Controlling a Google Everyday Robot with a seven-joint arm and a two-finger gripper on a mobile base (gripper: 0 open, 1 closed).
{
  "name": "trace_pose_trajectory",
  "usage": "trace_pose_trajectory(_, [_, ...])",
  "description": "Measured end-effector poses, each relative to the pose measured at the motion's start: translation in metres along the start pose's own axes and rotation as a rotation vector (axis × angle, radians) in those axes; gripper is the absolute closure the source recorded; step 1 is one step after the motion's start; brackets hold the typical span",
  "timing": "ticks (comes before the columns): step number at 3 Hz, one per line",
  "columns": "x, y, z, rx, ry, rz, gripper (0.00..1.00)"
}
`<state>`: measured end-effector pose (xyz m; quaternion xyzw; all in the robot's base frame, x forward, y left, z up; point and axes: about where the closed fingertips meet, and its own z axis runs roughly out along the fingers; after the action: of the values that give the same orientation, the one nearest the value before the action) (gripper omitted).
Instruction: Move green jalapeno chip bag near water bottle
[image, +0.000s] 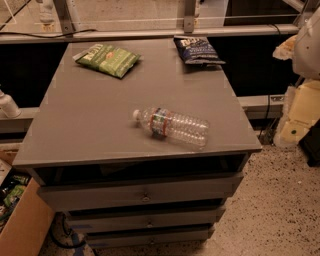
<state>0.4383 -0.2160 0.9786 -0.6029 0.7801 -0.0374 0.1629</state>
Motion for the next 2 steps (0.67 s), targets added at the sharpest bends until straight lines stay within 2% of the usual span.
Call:
trace_pose_trajectory(1, [-0.003, -0.004, 0.002, 0.011, -0.002, -0.009, 0.00])
trace_pose_trajectory(2, [-0.027, -0.019, 0.025, -0.003, -0.059, -0.044, 0.00])
